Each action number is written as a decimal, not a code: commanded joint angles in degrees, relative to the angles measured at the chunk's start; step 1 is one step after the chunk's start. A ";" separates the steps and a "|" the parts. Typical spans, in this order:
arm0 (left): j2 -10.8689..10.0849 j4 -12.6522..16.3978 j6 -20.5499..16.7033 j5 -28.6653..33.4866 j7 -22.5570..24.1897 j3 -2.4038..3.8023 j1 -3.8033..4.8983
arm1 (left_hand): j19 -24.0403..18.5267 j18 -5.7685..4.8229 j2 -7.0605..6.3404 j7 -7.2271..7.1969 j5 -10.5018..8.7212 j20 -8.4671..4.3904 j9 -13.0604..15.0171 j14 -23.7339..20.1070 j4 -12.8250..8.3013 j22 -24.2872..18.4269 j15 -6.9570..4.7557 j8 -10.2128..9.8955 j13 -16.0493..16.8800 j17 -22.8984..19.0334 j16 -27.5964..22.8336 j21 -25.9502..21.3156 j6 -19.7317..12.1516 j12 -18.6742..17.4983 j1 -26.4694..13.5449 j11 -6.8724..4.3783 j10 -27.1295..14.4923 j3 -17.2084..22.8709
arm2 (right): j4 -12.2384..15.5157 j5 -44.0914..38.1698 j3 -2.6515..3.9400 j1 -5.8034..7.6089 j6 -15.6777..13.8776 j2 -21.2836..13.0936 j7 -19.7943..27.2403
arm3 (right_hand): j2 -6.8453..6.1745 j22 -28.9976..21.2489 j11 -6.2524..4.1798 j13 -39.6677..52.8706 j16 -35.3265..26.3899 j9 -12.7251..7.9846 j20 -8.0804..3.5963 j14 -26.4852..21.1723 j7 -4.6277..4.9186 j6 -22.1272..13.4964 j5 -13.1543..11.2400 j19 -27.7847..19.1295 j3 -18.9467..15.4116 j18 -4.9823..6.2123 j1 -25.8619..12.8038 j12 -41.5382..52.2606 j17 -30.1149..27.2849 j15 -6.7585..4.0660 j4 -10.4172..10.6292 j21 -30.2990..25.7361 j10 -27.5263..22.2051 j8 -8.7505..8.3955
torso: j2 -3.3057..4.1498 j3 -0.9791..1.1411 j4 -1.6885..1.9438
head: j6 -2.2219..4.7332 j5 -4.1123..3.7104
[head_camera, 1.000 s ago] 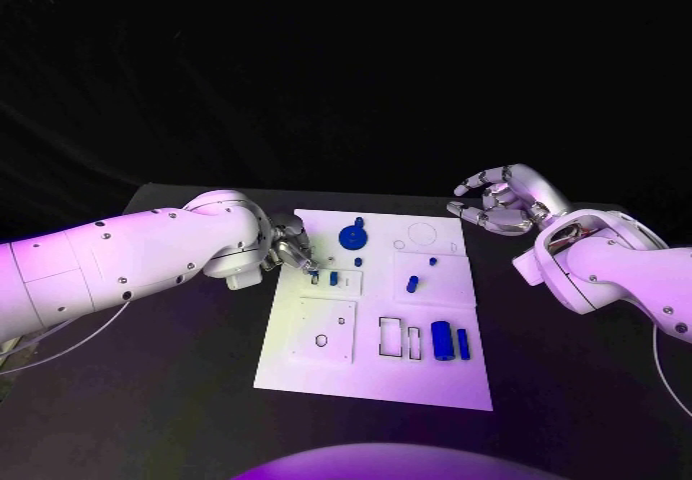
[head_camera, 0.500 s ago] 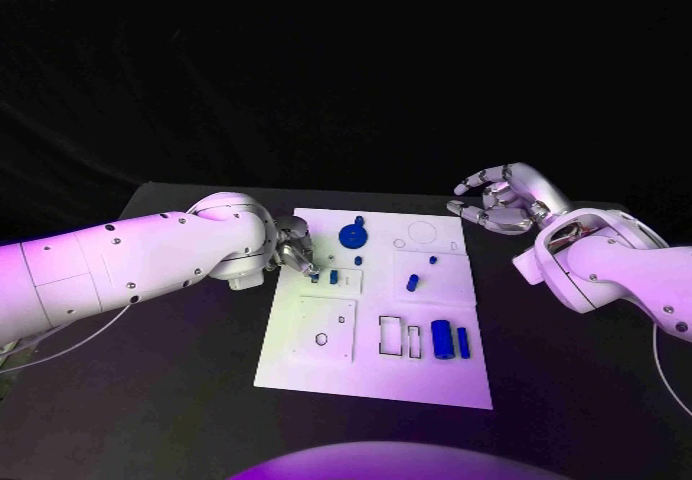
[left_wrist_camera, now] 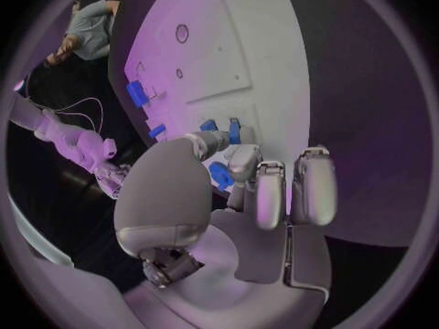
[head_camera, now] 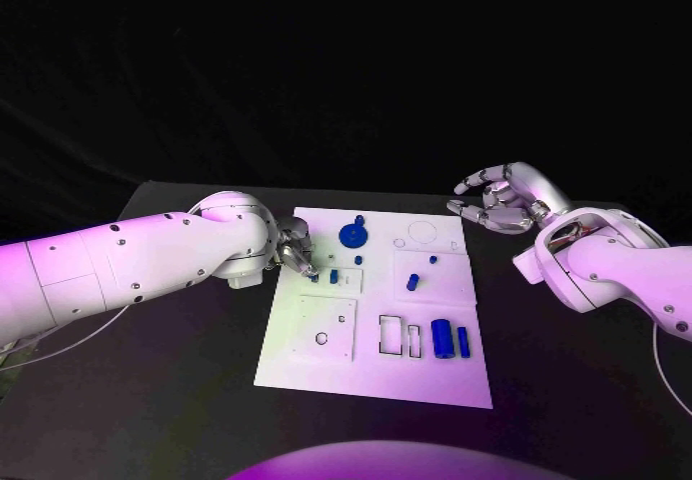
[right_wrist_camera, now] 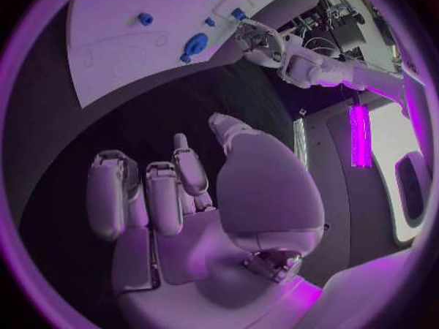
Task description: Assemble the parts on the task board
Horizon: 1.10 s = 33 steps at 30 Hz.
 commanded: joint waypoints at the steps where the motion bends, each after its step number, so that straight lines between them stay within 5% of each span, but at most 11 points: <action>1: 0.24 -0.04 1.65 -0.83 -0.16 -0.08 -0.05 | 0.48 -0.27 0.57 -0.95 0.16 -0.02 0.08 5.57 -8.51 0.84 -0.32 0.26 -0.07 13.19 0.35 0.25 0.56 0.02 0.13 -0.07 0.31 8.76 | 0.11 -0.31 0.01 -0.03 0.45 0.00 0.45 | 0.27 6.30 -0.42 0.00 -0.40 0.08 -0.32 3.33 0.00 -0.27 0.18 -0.20 0.05 0.52 0.45 -0.23 3.24 -0.43 0.31 -0.19 -0.02 0.21 | 0.06 -0.02 -0.03 | -0.04 0.01; 28: 0.85 -0.42 1.91 -0.72 -0.23 -0.35 -0.23 | 0.38 -0.25 0.53 -1.00 0.03 -0.06 0.21 5.58 -8.50 0.73 -0.35 0.54 -0.05 13.23 0.38 0.20 0.68 0.04 -0.51 -0.10 0.42 9.08 | 0.22 -0.31 0.01 -0.03 0.39 -0.08 0.50 | 0.27 6.30 -0.42 0.00 -0.40 0.08 -0.32 3.33 0.00 -0.27 0.18 -0.20 0.05 0.52 0.45 -0.23 3.24 -0.43 0.31 -0.19 -0.02 0.21 | 0.06 0.00 -0.02 | -0.17 0.01; 33: 1.26 -0.88 2.02 -0.36 -0.27 -0.36 -0.34 | 0.38 -0.27 0.10 -1.50 -0.56 -0.21 0.53 5.62 -6.59 0.84 -0.54 1.32 0.08 13.41 0.47 0.21 0.98 0.27 -4.05 -0.40 0.81 7.26 | 0.28 -0.31 0.01 -0.03 0.38 -0.12 0.51 | 0.33 6.29 -0.43 -0.01 -0.42 0.08 -0.32 3.33 -0.01 -0.25 0.33 -0.20 -0.03 0.52 0.41 -0.24 3.21 -0.43 0.43 -0.22 -0.02 0.27 | 0.04 0.01 -0.05 | -0.26 0.01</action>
